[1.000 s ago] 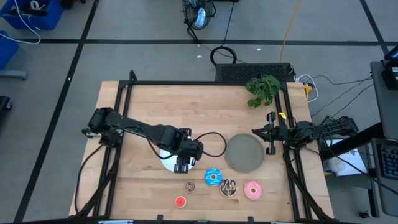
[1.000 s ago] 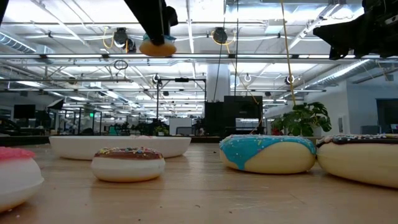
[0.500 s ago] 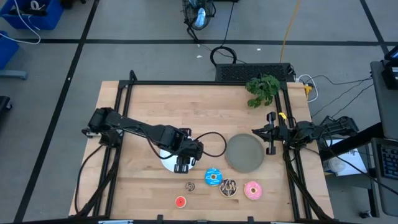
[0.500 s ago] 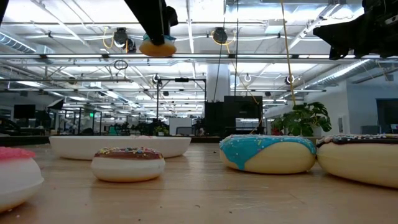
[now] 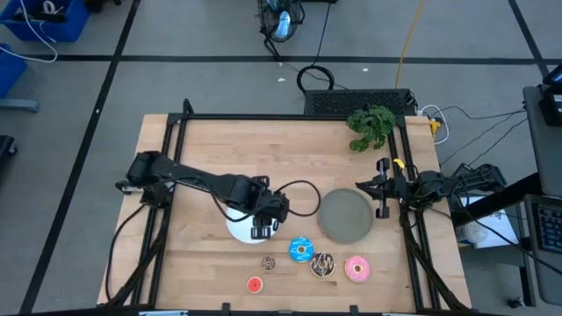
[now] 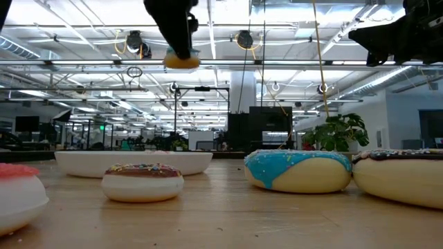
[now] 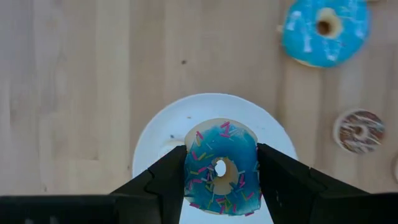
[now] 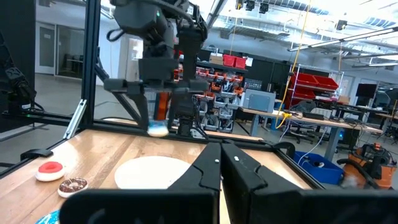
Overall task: Pick & Place donuts
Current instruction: Put the small blue donut on the white plate
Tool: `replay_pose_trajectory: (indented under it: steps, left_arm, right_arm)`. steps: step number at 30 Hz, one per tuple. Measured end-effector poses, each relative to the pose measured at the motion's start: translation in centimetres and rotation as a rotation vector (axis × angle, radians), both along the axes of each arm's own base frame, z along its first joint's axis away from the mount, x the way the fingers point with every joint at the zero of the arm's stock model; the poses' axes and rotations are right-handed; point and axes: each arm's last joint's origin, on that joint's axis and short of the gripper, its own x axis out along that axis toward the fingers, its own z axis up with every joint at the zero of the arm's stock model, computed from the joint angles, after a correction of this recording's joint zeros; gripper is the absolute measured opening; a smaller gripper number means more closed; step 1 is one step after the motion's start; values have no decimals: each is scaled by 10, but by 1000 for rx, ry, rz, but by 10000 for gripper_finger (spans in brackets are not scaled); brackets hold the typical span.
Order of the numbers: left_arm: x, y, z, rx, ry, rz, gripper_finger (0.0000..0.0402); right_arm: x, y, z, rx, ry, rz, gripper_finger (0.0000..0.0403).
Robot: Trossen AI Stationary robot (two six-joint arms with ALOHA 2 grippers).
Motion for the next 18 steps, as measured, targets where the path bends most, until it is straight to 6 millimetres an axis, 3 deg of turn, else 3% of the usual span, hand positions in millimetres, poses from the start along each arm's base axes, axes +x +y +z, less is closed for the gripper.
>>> replay_pose_trajectory:
  steps: [8,18]
  left_arm:
    - [-6,12,-45,-17,94,-1,186]
    - [-8,17,-89,-66,41,2,186]
  right_arm:
    - [0,0,0,0,0,0,0]
    - [0,0,1,-3,-5,-1,0]
